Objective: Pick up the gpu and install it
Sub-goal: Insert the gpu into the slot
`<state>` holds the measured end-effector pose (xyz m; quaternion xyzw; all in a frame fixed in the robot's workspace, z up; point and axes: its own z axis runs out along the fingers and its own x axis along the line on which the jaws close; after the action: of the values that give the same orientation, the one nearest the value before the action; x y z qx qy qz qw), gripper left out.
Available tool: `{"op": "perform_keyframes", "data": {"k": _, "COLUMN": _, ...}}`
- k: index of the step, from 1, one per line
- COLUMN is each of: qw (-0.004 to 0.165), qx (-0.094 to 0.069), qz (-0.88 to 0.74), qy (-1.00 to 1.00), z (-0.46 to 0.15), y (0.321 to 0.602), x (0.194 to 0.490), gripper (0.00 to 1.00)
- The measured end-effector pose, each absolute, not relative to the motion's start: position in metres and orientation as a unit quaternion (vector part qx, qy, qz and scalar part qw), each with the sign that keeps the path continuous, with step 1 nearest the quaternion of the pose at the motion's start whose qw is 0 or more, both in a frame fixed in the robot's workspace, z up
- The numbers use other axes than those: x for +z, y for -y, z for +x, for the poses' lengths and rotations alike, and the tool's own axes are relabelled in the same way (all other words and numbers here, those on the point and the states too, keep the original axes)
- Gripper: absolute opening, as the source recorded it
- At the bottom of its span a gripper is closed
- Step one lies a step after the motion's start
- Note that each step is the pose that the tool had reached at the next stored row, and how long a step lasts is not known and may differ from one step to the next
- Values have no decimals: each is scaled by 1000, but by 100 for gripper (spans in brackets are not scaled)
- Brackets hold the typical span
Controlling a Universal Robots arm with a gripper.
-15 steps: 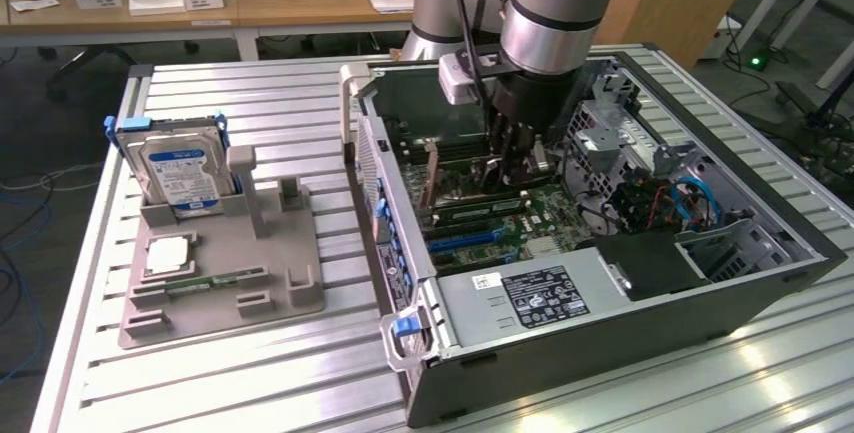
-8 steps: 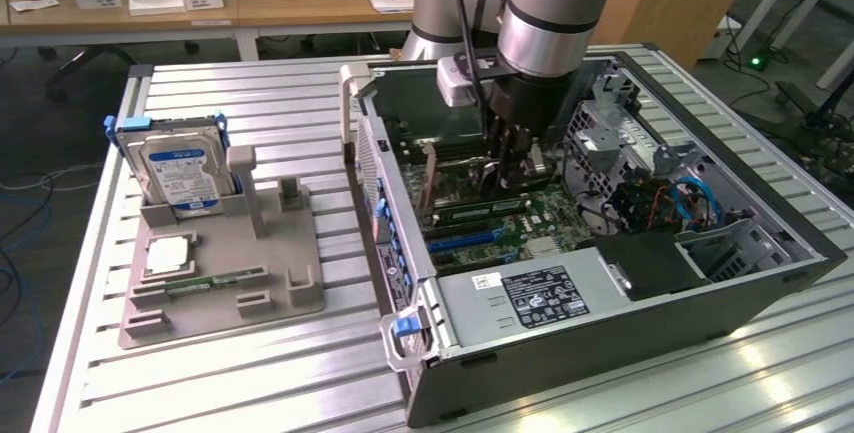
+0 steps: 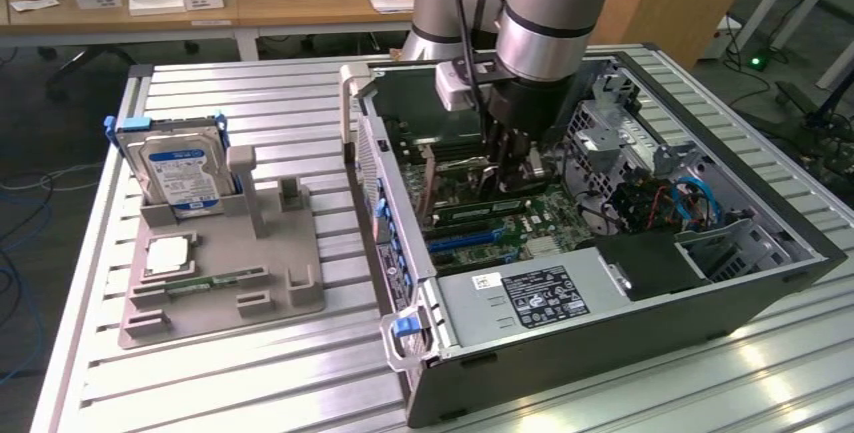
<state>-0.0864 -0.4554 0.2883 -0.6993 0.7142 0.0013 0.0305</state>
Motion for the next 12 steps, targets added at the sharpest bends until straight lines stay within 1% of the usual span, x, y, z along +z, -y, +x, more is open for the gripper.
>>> {"op": "perform_keyframes", "data": {"k": 5, "qw": 36, "qx": 7, "qz": -699, "qy": -714, "z": -87, "y": 455, "x": 284, "gripper": 28}}
{"op": "perform_keyframes", "data": {"k": 12, "qw": 36, "qx": 7, "qz": -699, "qy": -714, "z": -86, "y": 457, "x": 284, "gripper": 28}}
